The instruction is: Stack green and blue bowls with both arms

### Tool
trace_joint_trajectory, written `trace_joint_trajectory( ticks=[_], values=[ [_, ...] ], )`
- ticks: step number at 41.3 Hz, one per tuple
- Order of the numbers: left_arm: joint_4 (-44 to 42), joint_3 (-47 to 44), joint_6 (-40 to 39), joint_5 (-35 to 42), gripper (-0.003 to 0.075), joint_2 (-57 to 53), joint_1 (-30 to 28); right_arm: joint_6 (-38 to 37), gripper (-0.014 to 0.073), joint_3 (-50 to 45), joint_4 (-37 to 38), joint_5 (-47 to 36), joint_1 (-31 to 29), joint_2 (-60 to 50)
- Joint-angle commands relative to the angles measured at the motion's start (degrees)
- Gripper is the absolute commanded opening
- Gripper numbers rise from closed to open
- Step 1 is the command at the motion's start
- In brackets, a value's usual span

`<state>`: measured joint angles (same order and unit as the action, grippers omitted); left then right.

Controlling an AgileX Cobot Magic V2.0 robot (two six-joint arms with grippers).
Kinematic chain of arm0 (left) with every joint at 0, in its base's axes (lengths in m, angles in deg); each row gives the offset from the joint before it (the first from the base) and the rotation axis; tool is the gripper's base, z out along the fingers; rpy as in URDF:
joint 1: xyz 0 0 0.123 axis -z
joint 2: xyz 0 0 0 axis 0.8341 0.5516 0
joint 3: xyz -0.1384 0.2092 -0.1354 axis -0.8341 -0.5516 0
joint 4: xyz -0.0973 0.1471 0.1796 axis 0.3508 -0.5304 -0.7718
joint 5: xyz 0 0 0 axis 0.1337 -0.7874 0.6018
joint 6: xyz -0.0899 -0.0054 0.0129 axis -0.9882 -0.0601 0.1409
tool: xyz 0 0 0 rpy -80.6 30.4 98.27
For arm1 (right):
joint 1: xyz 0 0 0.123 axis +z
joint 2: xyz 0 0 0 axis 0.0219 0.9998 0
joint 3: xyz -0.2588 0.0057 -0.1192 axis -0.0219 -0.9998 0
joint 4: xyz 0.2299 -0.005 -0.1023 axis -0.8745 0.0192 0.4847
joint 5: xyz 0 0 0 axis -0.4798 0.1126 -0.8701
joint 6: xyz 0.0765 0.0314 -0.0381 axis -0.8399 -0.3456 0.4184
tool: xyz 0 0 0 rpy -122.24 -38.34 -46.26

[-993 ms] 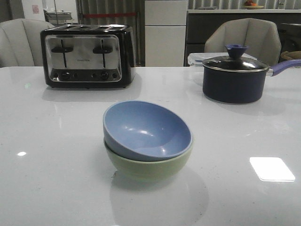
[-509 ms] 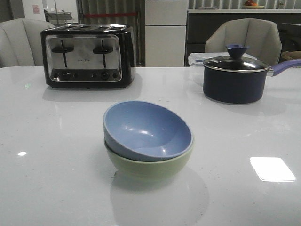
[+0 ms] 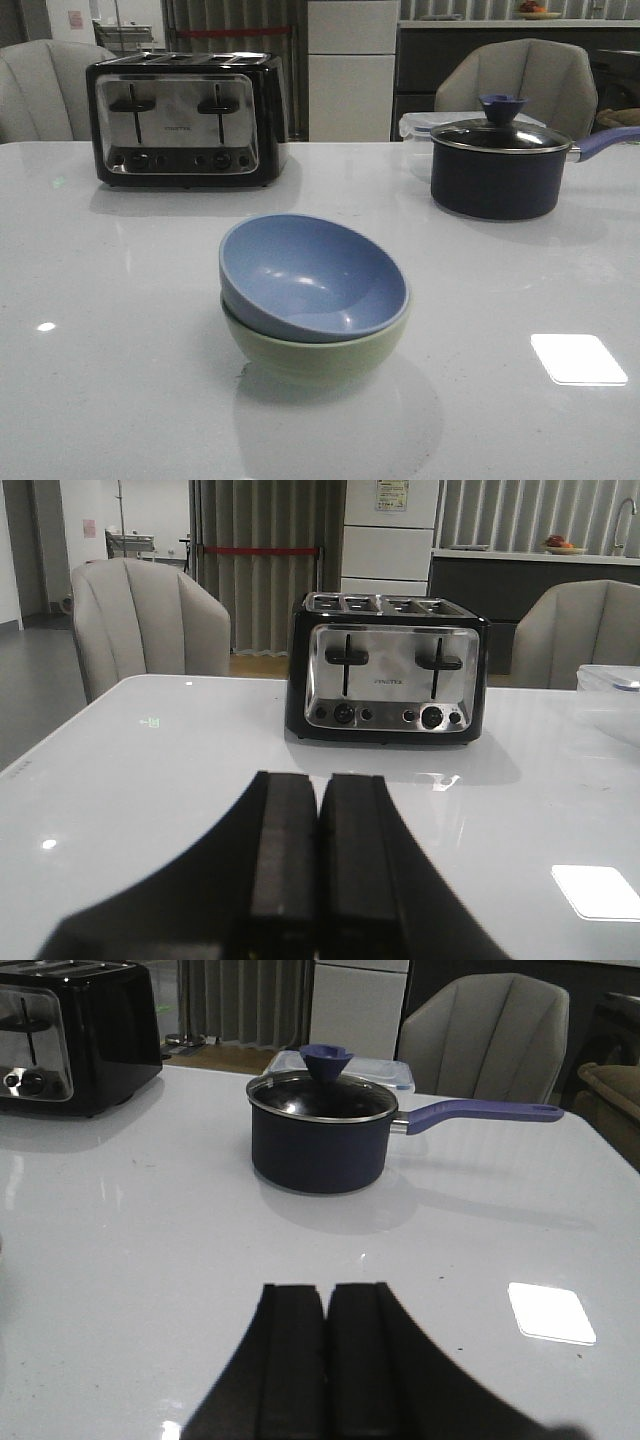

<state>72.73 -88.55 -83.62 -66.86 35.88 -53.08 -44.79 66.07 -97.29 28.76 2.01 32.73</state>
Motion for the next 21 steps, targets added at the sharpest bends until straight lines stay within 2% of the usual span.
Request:
trace_joint_trajectory(
  ticks=[1,16,21],
  values=[
    [0.5,-0.2,-0.3,5.2,0.0093,-1.1,-0.1,0.1,0.0052,-1.1,-0.1,-8.1,-0.4,-1.5],
    [0.5,-0.2,-0.3,5.2,0.0093,-1.1,-0.1,-0.5,0.0052,-1.0,0.4,-9.3,-0.5,-1.7],
    [0.5,-0.2,-0.3,5.2,0.0093,-1.1,-0.1,-9.4,0.0052,-1.0,9.5,-12.4,-0.5,-1.9]
  ],
)
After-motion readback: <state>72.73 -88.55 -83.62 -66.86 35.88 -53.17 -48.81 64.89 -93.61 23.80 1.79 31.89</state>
